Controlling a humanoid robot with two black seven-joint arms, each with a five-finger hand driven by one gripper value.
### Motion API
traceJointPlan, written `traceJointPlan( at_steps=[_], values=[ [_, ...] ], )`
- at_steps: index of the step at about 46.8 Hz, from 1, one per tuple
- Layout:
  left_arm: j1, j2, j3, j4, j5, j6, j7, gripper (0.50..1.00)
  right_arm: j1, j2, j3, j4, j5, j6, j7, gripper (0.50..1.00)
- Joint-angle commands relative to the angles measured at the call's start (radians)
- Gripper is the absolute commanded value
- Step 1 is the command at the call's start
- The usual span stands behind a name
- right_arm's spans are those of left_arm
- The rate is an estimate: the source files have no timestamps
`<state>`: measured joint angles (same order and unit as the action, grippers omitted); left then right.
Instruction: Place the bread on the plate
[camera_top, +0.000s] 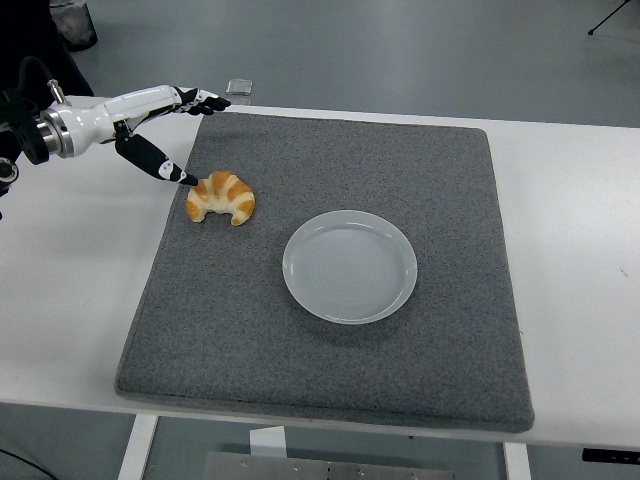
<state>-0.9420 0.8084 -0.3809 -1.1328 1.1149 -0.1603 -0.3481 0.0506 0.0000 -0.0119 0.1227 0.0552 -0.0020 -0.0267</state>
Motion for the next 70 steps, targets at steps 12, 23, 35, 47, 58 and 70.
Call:
traceJointPlan(
  at_steps=[12, 23, 35, 47, 58, 70],
  values=[
    [-0.001, -0.063, 0.145, 0.028, 0.071, 0.186, 0.001, 0.994, 0.0, 0.0, 0.0, 0.0, 0.0, 0.0, 0.001, 0.952],
    [-0.004, -0.123, 0.177, 0.114, 0.072, 0.216, 0.006, 0.994, 0.0, 0.0, 0.0, 0.0, 0.0, 0.0, 0.001, 0.952],
    [-0.006, -0.206, 0.178, 0.217, 0.072, 0.217, 0.008, 0.994, 0.0, 0.0, 0.0, 0.0, 0.0, 0.0, 0.001, 0.952],
    [-0.012, -0.249, 0.24, 0.249, 0.072, 0.217, 0.008, 0.992, 0.0, 0.0, 0.0, 0.0, 0.0, 0.0, 0.001, 0.952],
    [-0.015, -0.25, 0.244, 0.249, 0.072, 0.217, 0.008, 0.988, 0.0, 0.0, 0.0, 0.0, 0.0, 0.0, 0.001, 0.952],
    [-0.017, -0.247, 0.247, 0.249, 0.072, 0.217, 0.008, 0.969, 0.0, 0.0, 0.001, 0.0, 0.0, 0.0, 0.001, 0.952]
  ],
)
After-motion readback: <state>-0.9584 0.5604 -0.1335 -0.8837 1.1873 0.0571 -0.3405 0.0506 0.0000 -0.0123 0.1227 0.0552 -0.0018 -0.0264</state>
